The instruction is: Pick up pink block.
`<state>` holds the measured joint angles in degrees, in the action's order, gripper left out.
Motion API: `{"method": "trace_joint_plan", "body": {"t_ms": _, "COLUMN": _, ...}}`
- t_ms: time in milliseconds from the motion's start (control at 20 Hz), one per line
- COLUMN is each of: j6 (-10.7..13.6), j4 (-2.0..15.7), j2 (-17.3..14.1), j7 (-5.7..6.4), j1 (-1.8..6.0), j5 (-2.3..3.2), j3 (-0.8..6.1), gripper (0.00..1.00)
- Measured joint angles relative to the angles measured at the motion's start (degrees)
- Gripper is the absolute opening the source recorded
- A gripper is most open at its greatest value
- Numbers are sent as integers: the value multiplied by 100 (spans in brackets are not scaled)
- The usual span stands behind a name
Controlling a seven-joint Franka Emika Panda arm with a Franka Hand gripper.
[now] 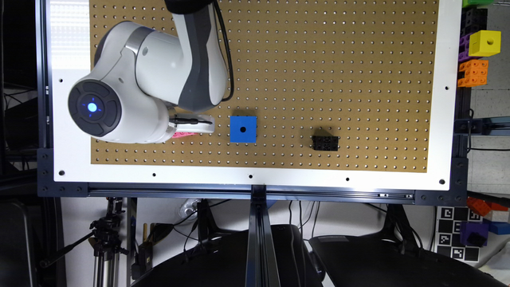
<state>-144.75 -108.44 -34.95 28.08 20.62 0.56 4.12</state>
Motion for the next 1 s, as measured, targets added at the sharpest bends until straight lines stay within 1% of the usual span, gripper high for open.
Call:
{"method": "trace_joint_plan", "body": {"t_ms": 300, "j6": -57, "j4": 32, "j2": -57, "j7": 0, "j1": -16, "j5": 0, "j3": 0, "gripper": 100}}
{"method": "trace_joint_plan", "body": {"t_ms": 350, "j6": -127, "j4": 61, "j2": -112, "j7": 4, "j1": -27, "j5": 3, "j3": -3, "gripper": 100}}
{"method": "trace_joint_plan", "body": {"t_ms": 450, "j6": -125, "j4": 144, "j2": -161, "j7": 4, "j1": -38, "j5": 3, "j3": -2, "gripper": 100}}
{"method": "trace_joint_plan", "body": {"t_ms": 500, "j6": -125, "j4": 156, "j2": -168, "j7": 4, "j1": -39, "j5": 3, "j3": -2, "gripper": 100}}
{"method": "trace_joint_plan", "body": {"t_ms": 550, "j6": -125, "j4": 155, "j2": -166, "j7": 4, "j1": -36, "j5": 3, "j3": -5, "gripper": 0}}
{"method": "trace_joint_plan", "body": {"t_ms": 1000, "j6": -119, "j4": 154, "j2": -165, "j7": 4, "j1": -35, "j5": 2, "j3": -5, "gripper": 0}}
